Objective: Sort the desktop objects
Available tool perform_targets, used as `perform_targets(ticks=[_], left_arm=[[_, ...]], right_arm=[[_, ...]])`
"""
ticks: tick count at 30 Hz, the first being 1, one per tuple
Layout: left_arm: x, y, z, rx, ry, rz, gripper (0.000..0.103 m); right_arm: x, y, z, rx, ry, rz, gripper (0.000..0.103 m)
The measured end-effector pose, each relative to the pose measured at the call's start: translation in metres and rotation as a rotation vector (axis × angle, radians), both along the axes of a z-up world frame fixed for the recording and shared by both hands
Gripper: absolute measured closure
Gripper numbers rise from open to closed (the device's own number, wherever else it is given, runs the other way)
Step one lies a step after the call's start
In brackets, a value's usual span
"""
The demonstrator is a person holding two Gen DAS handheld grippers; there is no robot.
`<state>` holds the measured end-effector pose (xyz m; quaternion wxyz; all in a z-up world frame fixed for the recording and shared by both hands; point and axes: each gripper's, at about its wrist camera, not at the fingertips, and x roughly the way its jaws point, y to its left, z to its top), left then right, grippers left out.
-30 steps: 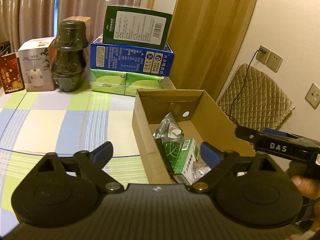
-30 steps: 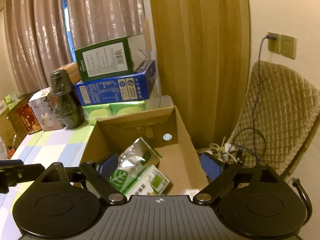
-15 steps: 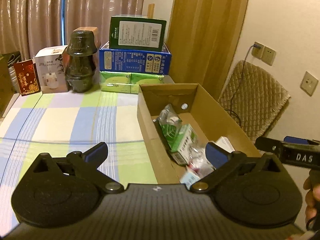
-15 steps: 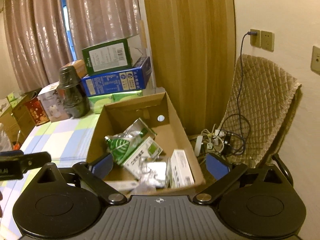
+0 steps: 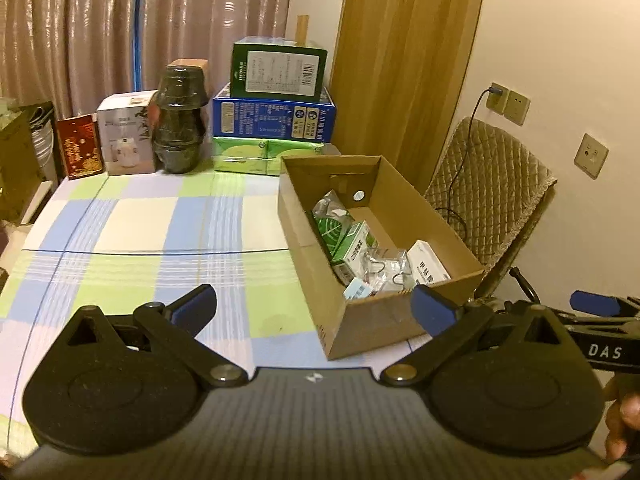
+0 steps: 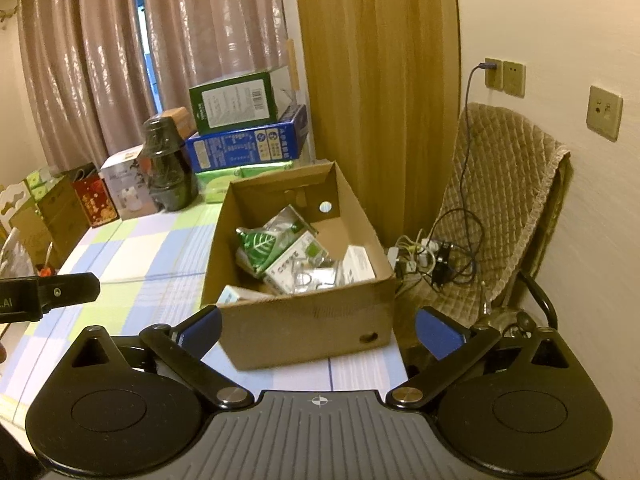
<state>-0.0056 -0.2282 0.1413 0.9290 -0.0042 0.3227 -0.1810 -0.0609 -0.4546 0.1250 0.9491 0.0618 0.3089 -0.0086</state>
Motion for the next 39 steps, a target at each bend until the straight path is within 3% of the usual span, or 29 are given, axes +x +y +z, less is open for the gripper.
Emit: perform_targets(ticks=[17,39], left_arm=[[-0.039,0.027,0.000,0.014,0.041,0.059,0.001],[-0.030,0.016,-0.011,0.032,0.087,0.015,0.001]], right_arm=[[-0.036,0.038,0.019,-0.058,-0.001,0.083,0.002],[-0.033,0.027,0.010,-0.053,0.031,0.058,0.002]])
